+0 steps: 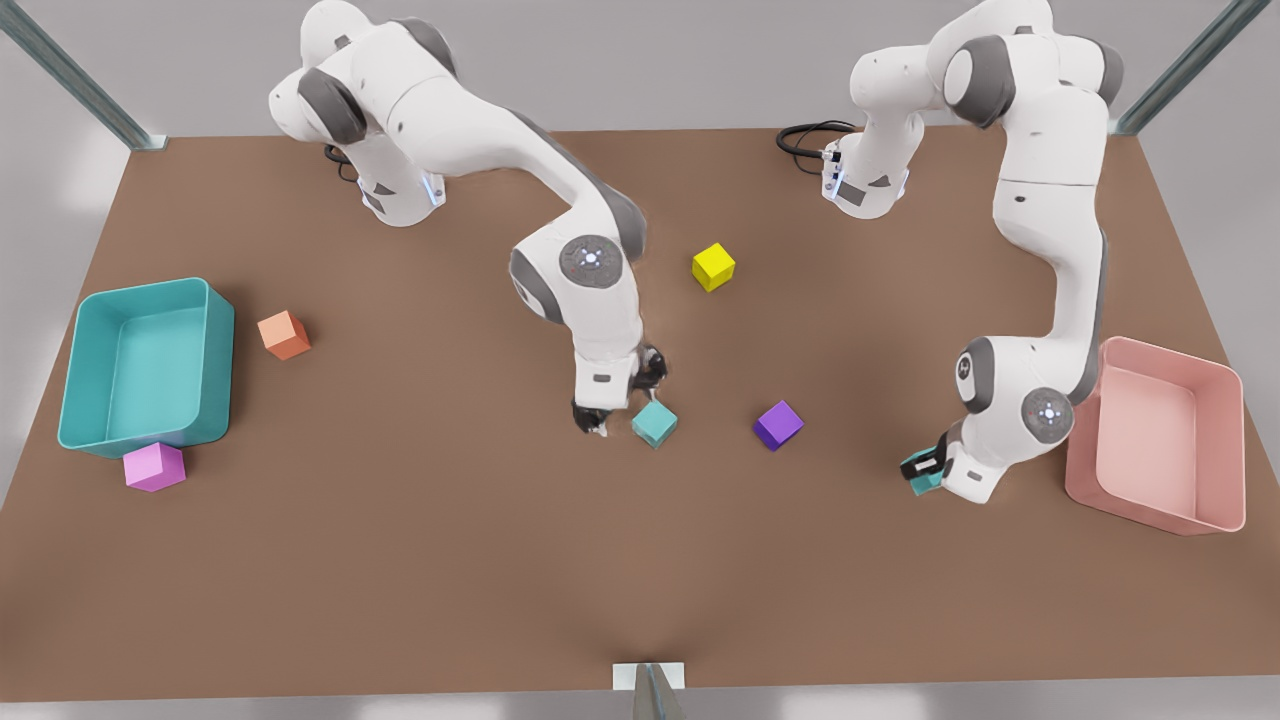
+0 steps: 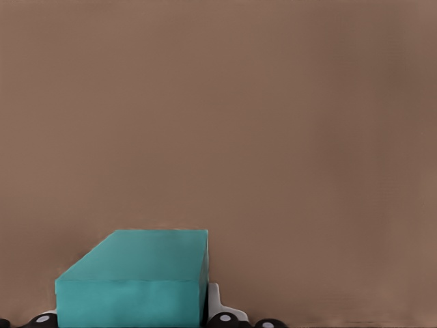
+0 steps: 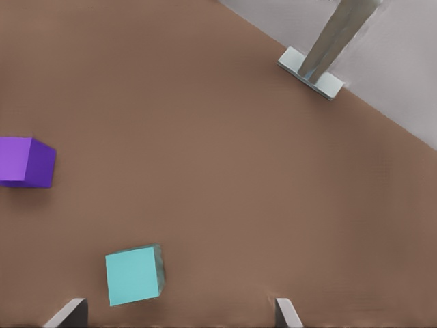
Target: Stack the two blue cubes on top of each other
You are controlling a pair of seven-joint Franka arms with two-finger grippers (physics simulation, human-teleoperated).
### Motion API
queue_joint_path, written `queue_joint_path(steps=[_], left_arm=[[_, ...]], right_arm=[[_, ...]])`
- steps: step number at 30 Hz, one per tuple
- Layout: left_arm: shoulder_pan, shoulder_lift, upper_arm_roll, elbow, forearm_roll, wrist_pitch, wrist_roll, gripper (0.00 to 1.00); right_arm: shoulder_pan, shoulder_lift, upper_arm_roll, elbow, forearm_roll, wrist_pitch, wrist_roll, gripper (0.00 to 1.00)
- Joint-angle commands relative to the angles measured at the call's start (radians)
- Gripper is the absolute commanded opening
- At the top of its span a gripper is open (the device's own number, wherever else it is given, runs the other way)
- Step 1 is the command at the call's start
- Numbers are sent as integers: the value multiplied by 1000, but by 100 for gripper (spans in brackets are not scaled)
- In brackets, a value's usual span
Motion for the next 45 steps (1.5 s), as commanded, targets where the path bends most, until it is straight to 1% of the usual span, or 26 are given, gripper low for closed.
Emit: queue_joint_path(steps=[1, 2, 3, 4, 5, 6, 7, 8, 9, 10, 11, 12, 14, 17, 18, 23, 27, 35, 45], left_arm=[[-43, -22, -40, 39, -2, -148, -320, 64], [-96, -30, -41, 94, -2, -226, -383, 64], [-158, -30, -40, 138, -1, -272, -455, 64], [-214, -28, -40, 157, -1, -272, -537, 64], [-265, -22, -40, 177, -1, -271, -607, 64], [-300, -19, -40, 184, -1, -269, -668, 64], [-343, -13, -41, 192, -2, -263, -752, 64], [-366, -12, -43, 191, -4, -266, -803, 64], [-394, -10, -43, 183, -5, -258, -843, 64], [-421, -10, -43, 184, -8, -254, -884, 64], [-443, -10, -43, 189, -13, -248, -924, 64], [-454, -5, -43, 192, -11, -214, -972, 64], [-500, 36, -43, 226, -5, -192, -1052, 64], [-547, 102, -38, 332, -2, -191, -1119, 64], [-561, 111, -37, 339, -2, -166, -1121, 64], [-610, 134, -32, 327, 3, -76, -1154, 64], [-610, 171, -32, 330, 46, -21, -1154, 64], [-615, 188, -32, 303, 113, 4, -1162, 64], [-641, 223, -32, 298, 145, 5, -1170, 64]], right_arm=[[-113, -110, -1, 1, 32, -372, 28, 100], [-210, -164, -1, 1, 32, -470, 26, 100], [-322, -202, -1, 1, 32, -515, 25, 100], [-417, -222, -1, 1, 30, -553, 23, 100], [-485, -236, -2, -1, 24, -561, 23, 100], [-515, -250, -2, -1, 21, -596, 11, 100], [-548, -312, -4, -51, 13, -616, 8, 100], [-560, -463, -2, -296, 9, -486, 10, 100], [-568, -602, -1, -542, 6, -312, 11, 100], [-594, -654, -1, -628, 4, -276, 11, 100], [-615, -736, 1, -749, 1, -199, 11, 100], [-624, -756, 1, -779, -14, -202, 11, 100], [-675, -774, 1, -774, -14, -205, 106, 100], [-672, -765, 4, -769, -13, -206, 129, 100], [-672, -765, 5, -769, -13, -205, 129, 100], [-673, -760, 5, -766, -11, -205, 129, 100], [-673, -756, 5, -766, -10, -205, 129, 100], [-673, -756, 4, -765, -10, -205, 129, 100], [-673, -754, 4, -765, -10, -203, 129, 100]])
